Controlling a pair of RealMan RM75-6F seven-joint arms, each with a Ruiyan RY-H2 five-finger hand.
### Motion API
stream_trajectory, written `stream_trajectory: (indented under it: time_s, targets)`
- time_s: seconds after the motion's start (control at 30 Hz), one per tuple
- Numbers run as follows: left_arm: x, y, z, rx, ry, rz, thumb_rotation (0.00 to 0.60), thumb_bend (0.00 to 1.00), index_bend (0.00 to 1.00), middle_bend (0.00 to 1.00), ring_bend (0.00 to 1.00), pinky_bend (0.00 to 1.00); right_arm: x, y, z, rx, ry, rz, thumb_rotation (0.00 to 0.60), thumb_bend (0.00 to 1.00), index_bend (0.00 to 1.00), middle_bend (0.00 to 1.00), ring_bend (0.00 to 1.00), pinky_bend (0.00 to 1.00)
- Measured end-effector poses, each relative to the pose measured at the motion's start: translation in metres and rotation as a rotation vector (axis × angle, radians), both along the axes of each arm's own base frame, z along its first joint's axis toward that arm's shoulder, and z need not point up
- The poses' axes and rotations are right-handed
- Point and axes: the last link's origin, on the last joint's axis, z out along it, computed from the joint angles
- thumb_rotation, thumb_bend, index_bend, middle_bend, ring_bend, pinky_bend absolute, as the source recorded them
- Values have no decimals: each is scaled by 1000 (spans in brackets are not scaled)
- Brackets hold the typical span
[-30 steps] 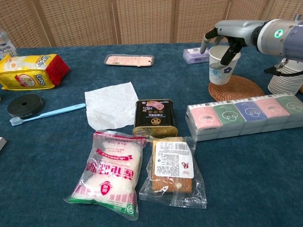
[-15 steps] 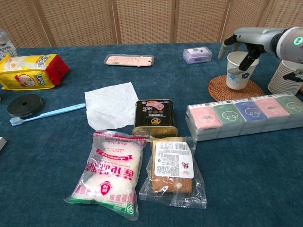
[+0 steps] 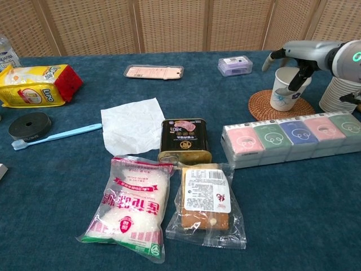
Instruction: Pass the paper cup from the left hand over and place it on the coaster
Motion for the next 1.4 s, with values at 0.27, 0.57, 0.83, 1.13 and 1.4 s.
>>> stream_trajectory:
  time_s: [0.27,0.57,0.83,1.13,1.4]
  targets:
    - [0,0,0,1,-2,-2,600,463,0,0,0,0,-2,2,4,-1,3,-13,600,368,35,0,11,236]
    - [0,0,2,16,-10,-5,600,461,0,0,0,0,3,6,6,9,-18,-17,600,367,0,0,0,71]
    - [-5,-2,4,31,-22,13,600,462,0,0,0,0,18,12,8,19,-75,-6,600,368,0,0,0,15]
    - [-19,-1,12,70,-50,62,600,461,0,0,0,0,40,28,24,-40,-155,62,600,368,0,0,0,10]
    - [-31,-4,18,109,-51,105,600,462,0,0,0,0,44,44,55,-169,-237,136,600,372,0,0,0,0]
